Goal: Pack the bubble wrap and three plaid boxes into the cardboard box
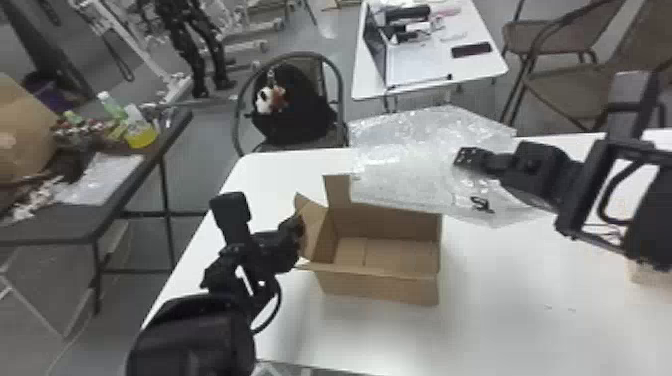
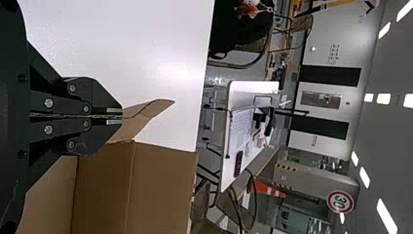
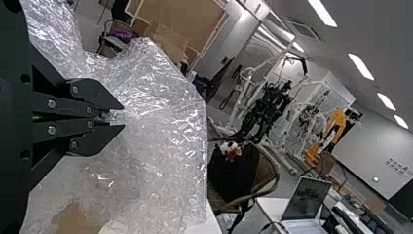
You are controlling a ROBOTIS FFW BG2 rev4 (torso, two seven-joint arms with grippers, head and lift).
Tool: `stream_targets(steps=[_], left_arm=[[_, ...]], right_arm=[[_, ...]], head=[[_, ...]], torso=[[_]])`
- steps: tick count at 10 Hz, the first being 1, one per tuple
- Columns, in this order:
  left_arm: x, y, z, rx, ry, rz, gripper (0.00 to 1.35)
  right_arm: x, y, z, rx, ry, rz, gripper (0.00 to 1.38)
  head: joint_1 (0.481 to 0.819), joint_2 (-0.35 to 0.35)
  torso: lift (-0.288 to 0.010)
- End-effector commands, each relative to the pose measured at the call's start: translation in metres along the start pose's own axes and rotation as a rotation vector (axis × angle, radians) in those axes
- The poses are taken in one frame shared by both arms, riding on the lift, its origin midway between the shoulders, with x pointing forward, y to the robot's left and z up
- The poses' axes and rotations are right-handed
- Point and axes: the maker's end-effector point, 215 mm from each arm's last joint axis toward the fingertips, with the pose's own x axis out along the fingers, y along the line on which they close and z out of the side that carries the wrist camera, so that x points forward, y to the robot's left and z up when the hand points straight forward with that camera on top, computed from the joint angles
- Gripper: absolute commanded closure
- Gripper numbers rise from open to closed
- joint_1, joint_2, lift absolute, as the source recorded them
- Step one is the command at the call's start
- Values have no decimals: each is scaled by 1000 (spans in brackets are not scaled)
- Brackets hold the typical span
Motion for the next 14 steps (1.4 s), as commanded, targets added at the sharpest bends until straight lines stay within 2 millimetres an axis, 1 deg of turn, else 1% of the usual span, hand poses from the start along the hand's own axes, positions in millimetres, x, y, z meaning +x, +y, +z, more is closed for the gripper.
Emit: stream_targets(steps=[1, 2, 3, 4, 5, 7, 8, 9, 10, 11, 12, 13, 14], left_arm=[[2, -7, -3, -2, 8, -6, 1214], [4, -11, -3, -1, 9, -8, 1214], [6, -15, -4, -2, 13, -12, 1214], [8, -18, -6, -3, 17, -17, 1214], [9, -21, -5, -4, 15, -22, 1214], [6, -18, -10, -18, 18, -22, 1214], [5, -17, -10, -17, 17, -19, 1214], [5, -16, -10, -18, 17, -17, 1214], [5, -17, -10, -17, 17, -19, 1214], [5, -17, -9, -17, 16, -17, 1214], [5, -16, -9, -17, 16, -16, 1214], [5, -16, -9, -15, 17, -13, 1214], [5, -16, -10, -13, 17, -11, 1214]], right_arm=[[36, -3, -22, 30, 66, 15, 1240], [55, 7, -30, 59, 96, 57, 1240], [73, 17, -44, 99, 130, 89, 1240], [86, 21, -63, 151, 158, 106, 1240], [90, 14, -66, 158, 136, 93, 1240], [84, -12, -43, 119, 19, 30, 1240], [83, -24, -37, 126, -17, 5, 1227], [81, -34, -41, 147, -19, -10, 843], [80, -37, -49, 195, -3, -21, 337], [77, -40, -59, 227, 35, -36, 107], [76, -37, -70, 254, 77, -44, 134], [74, -28, -72, 256, 97, -35, 148], [69, -13, -63, 244, 90, -4, 145]], head=[[691, 350], [693, 350], [692, 350], [690, 350], [691, 350], [695, 350], [695, 350], [695, 350], [695, 350], [695, 350], [695, 350], [695, 350], [695, 350]], torso=[[-92], [-92], [-92], [-92], [-92], [-92], [-92], [-92], [-92], [-92], [-92], [-92], [-92]])
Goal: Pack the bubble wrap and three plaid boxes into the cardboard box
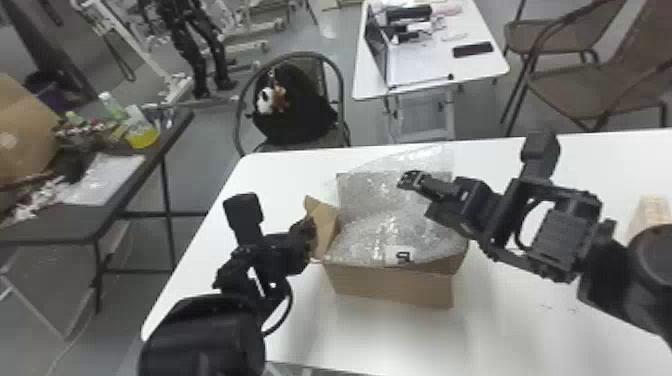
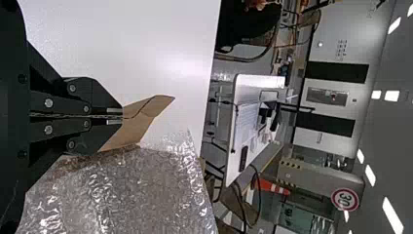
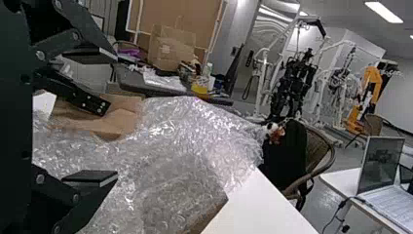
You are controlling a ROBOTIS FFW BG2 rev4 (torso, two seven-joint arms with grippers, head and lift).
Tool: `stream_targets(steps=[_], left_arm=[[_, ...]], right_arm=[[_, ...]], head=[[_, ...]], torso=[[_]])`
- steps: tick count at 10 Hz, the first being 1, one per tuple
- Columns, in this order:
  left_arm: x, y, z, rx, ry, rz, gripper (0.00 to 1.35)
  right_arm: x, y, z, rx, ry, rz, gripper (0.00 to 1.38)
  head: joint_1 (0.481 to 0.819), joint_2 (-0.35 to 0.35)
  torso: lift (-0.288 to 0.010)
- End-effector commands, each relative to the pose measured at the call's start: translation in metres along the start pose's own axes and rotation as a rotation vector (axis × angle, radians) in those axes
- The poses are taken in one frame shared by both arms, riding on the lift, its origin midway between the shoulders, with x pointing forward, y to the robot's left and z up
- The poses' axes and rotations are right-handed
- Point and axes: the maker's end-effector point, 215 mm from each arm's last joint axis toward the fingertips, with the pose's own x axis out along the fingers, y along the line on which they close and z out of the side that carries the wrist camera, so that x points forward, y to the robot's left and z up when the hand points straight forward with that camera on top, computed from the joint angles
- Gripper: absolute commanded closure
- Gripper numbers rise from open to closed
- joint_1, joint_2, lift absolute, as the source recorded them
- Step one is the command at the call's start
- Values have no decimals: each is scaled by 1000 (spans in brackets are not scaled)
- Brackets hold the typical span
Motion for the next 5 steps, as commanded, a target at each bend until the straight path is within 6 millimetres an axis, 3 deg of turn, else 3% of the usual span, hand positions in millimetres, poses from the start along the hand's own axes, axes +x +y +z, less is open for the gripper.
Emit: stream_targets(steps=[1, 2, 4, 5], left_arm=[[0, -1, -1, -3, 0, 1, 1214], [0, -1, 0, -2, -5, 1, 1214], [-1, 1, 0, -4, -8, 3, 1214], [-2, 1, 0, -4, -8, 3, 1214]], right_arm=[[-15, 35, 13, -44, -1, 61, 145], [-31, 44, 24, -72, -5, 79, 145], [-69, 43, 51, -54, -86, 100, 151], [-103, 33, 79, -141, -145, 47, 151]], head=[[695, 350], [695, 350], [695, 350], [695, 350]], torso=[[-92], [-92], [-92], [-92]])
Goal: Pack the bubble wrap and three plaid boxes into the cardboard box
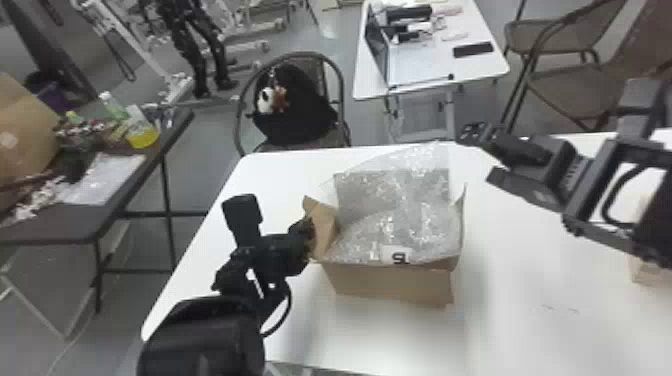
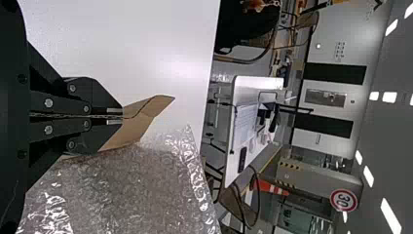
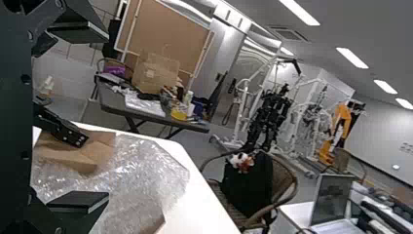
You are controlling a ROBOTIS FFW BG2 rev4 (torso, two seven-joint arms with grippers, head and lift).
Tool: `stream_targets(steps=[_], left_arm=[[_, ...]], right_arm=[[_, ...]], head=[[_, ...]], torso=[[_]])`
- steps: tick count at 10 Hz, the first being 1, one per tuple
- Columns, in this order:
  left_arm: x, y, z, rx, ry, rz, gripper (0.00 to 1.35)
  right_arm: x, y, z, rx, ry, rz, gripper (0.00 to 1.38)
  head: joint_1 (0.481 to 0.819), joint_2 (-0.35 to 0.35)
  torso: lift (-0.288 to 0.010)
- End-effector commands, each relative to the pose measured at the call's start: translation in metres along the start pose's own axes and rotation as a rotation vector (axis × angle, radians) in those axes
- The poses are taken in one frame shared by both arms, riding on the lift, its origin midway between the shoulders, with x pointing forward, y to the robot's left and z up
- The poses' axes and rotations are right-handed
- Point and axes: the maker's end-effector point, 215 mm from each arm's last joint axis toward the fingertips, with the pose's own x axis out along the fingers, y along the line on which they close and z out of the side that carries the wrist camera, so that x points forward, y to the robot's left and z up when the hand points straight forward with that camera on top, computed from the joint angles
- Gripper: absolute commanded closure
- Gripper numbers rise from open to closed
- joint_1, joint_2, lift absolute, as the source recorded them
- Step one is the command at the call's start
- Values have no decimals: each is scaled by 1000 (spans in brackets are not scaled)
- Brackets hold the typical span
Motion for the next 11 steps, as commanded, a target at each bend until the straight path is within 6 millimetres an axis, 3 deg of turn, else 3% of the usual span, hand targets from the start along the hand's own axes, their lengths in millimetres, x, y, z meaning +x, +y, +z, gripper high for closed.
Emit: stream_targets(steps=[1, 3, 4, 5, 6, 9, 11], left_arm=[[0, 0, 2, -3, -10, 0, 1214], [-2, 2, 5, -11, -25, 1, 1214], [-3, 3, 3, -14, -23, 2, 1214], [-5, 7, 1, -16, -23, 7, 1214], [-5, 7, -1, -18, -20, 7, 1214], [-3, 4, -5, -22, -21, 0, 1214], [-3, 4, -7, -28, -22, -5, 1214]], right_arm=[[-57, -27, 48, -174, -94, -123, 151], [-123, -90, 78, -401, -206, -321, 153], [-147, -126, 74, -481, -233, -384, 154], [-156, -158, 57, -489, -222, -397, 154], [-159, -174, 41, -505, -207, -404, 154], [-160, -179, 28, -709, -259, -465, 156], [-170, -190, 15, -744, -347, -531, 156]], head=[[693, 350], [695, 270], [695, 224], [695, 206], [695, 178], [695, 163], [695, 156]], torso=[[-92], [-92], [-92], [-92], [-92], [-92], [-92]])
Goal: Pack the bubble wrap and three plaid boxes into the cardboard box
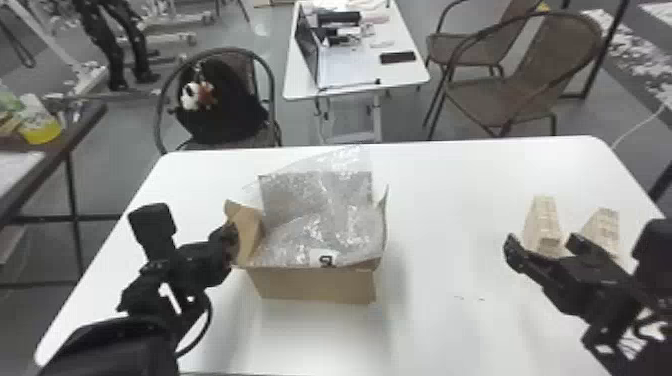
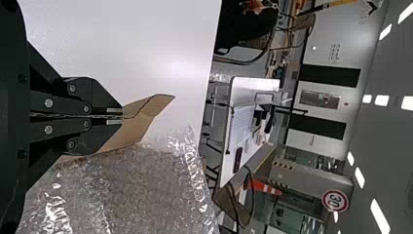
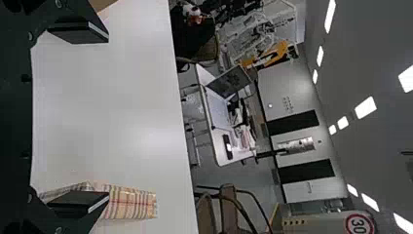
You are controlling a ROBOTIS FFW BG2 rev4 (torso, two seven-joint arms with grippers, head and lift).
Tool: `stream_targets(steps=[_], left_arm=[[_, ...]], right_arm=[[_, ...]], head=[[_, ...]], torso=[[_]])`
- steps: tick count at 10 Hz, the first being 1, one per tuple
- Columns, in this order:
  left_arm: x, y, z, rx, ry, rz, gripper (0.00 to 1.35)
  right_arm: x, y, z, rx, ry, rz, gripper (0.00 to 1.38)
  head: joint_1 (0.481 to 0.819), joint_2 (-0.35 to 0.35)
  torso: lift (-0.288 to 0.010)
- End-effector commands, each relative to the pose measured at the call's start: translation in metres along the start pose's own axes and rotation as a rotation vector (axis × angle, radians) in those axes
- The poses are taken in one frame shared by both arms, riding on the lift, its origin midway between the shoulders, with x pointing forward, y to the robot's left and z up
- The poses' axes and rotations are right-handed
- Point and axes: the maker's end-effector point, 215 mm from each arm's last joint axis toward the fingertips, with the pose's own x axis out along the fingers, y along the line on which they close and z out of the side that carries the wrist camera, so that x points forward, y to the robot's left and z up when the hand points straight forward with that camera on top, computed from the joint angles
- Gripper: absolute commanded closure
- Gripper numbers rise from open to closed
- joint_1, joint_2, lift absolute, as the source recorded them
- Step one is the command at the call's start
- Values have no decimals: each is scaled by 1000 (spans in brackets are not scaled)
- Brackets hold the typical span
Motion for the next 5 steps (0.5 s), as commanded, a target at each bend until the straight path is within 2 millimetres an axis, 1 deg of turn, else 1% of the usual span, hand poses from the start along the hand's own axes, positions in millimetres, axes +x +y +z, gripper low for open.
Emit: stream_targets(steps=[1, 2, 4, 5], left_arm=[[-1, 1, -3, -8, 0, 2, 1214], [-2, 3, -2, -12, -5, 3, 1214], [-6, 8, -6, -20, -5, 9, 1214], [-8, 8, -8, -23, -2, 9, 1214]], right_arm=[[-8, -3, -9, -31, -49, -47, 156], [-17, -17, -13, -49, -89, -109, 156], [-29, -50, -34, -26, -110, -237, 156], [-33, -61, -44, -25, -116, -296, 156]], head=[[695, 153], [695, 148], [695, 131], [695, 117]], torso=[[-92], [-92], [-92], [-92]])
